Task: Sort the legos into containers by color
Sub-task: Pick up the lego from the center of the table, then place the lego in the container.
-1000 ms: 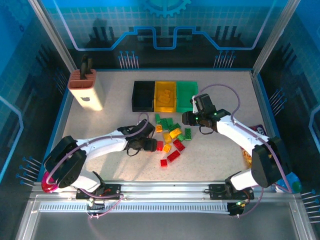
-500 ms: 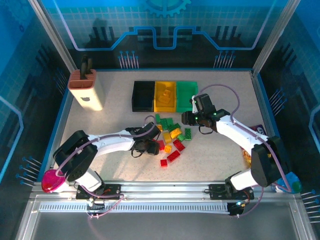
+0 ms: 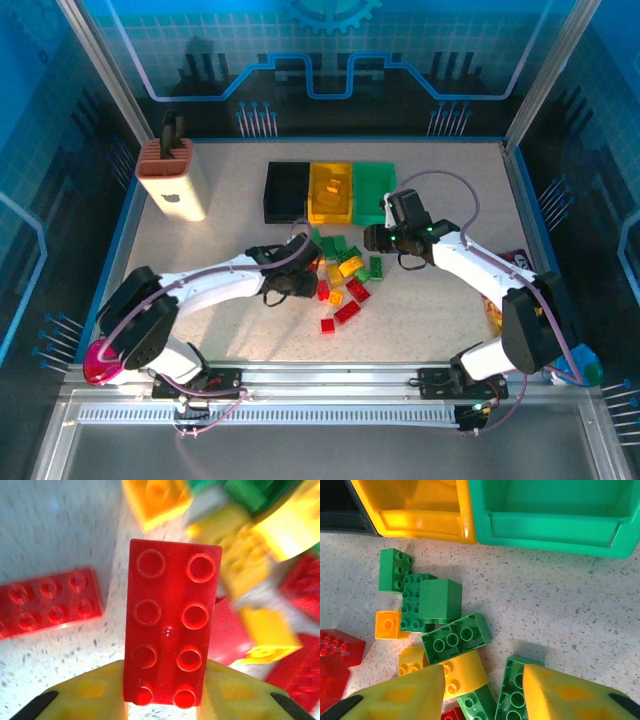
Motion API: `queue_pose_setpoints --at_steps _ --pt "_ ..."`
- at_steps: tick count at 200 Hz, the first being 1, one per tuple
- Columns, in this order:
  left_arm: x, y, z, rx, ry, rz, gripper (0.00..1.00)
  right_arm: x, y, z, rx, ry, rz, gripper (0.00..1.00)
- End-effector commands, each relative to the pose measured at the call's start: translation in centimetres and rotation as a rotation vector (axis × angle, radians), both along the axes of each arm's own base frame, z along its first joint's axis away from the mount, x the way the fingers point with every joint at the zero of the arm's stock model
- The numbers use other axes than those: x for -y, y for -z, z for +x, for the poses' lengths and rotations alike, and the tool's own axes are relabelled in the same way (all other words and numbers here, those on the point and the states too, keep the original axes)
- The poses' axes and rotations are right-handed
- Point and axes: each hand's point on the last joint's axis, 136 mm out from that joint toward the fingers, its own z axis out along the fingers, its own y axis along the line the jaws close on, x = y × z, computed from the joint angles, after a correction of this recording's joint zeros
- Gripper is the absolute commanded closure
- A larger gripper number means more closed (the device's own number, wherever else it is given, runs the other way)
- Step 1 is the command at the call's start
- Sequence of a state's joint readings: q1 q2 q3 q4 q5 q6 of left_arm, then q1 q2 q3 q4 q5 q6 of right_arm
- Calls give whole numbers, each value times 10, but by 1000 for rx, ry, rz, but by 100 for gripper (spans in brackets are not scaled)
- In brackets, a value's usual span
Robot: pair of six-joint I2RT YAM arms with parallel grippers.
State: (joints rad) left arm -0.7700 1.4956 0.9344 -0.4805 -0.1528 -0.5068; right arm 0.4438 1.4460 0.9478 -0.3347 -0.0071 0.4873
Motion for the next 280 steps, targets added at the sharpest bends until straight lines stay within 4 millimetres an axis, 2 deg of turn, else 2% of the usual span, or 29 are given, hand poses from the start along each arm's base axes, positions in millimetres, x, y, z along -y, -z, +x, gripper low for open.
queue_pose_setpoints --at_steps 1,22,43,70,96,132,134,140,164,181,196,211,231,251,263,280 --pt "-5 -47 27 109 -7 -40 69 4 -2 -1 10 23 10 54" --pt "-18 -74 57 181 -55 -59 68 6 -2 -3 12 26 9 54" --pt "-32 -97 97 256 -105 -86 68 7 -4 -5 17 28 9 54" --pt "-47 -109 147 283 -146 -53 68 8 -9 -8 21 26 11 54" --pt "-54 -92 184 259 -170 -15 68 12 -10 -12 29 36 14 54" --pt "-69 -70 224 235 -197 38 68 14 -15 -16 35 36 14 54" --pt "-70 -68 225 231 -200 38 68 16 -8 -21 19 36 7 54" --pt "-72 -65 231 222 -205 35 68 18 -5 -23 14 37 3 54" --pt "-79 -53 249 174 -234 37 64 18 -8 -27 19 38 14 54" --pt "-77 -50 250 149 -238 35 55 18 -9 -29 21 33 19 53" --pt "-75 -57 246 152 -243 10 26 20 -11 -30 26 31 2 53" --pt "-75 -72 237 177 -252 -14 15 20 -12 -31 30 21 -10 51" --pt "-75 -99 217 225 -251 -68 13 16 -18 -32 59 -12 -19 48" --pt "-76 -119 186 260 -253 -141 14 7 -26 -33 104 -68 -28 44" --pt "-76 -122 163 270 -243 -169 14 3 -28 -33 118 -87 -36 43" --pt "-79 -114 129 253 -243 -160 13 0 -28 -30 121 -90 -35 42"
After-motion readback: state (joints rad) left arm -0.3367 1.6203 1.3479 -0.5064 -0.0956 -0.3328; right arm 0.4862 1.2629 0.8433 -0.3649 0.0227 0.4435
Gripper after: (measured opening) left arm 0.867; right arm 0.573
